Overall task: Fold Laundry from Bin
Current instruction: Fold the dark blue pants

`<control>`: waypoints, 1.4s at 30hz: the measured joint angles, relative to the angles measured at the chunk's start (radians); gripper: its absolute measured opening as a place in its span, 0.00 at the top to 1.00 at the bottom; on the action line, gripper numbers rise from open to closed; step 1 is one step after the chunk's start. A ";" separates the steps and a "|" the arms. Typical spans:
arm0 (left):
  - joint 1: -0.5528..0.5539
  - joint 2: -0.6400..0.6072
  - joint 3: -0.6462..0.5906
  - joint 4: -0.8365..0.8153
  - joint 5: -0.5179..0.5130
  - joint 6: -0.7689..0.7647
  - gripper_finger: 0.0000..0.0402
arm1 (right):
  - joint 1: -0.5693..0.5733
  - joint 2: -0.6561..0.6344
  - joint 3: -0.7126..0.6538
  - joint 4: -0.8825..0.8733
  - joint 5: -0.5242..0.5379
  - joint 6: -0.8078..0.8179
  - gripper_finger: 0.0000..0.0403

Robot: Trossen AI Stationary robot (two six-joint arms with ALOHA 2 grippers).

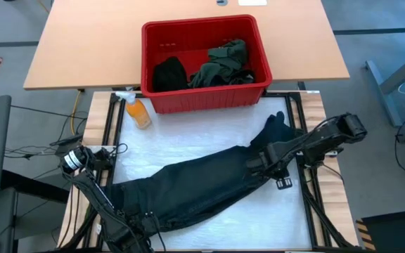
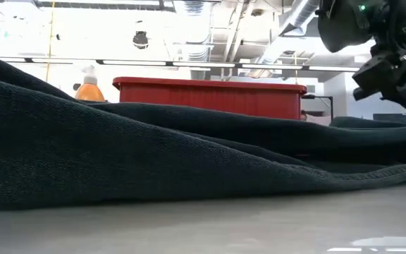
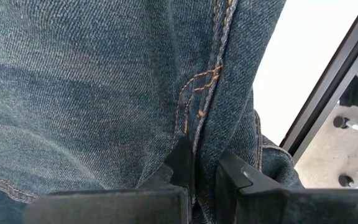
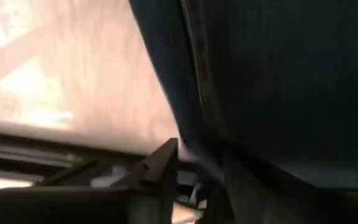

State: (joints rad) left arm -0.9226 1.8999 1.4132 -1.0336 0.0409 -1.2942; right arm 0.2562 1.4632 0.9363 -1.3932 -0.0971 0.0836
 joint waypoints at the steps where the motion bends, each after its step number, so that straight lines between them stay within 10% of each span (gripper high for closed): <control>1: 0.000 0.000 0.000 0.000 0.000 0.001 0.97 | -0.003 -0.011 0.006 -0.021 -0.009 0.008 0.58; 10: 0.003 0.000 0.000 0.004 -0.008 0.086 0.97 | -0.019 -0.173 0.058 0.141 -0.039 0.221 0.47; 18: 0.033 0.000 0.061 -0.188 -0.140 0.295 0.97 | 0.051 -0.241 0.071 0.840 0.047 0.199 0.51; 26: 0.094 0.000 0.122 -0.446 -0.389 0.518 0.97 | 0.086 -0.051 0.071 1.356 0.046 -0.020 0.51; 35: 0.151 0.000 0.123 -0.478 -0.546 0.720 0.97 | 0.083 0.151 0.207 1.432 0.005 -0.087 0.51; 42: 0.215 0.000 0.123 -0.468 -0.586 0.782 0.97 | 0.083 0.221 0.267 1.337 0.173 -0.054 0.51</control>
State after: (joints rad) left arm -0.7074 1.8999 1.5360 -1.5021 -0.5452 -0.5125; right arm 0.3392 1.6845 1.2036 -0.0565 0.0759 0.0297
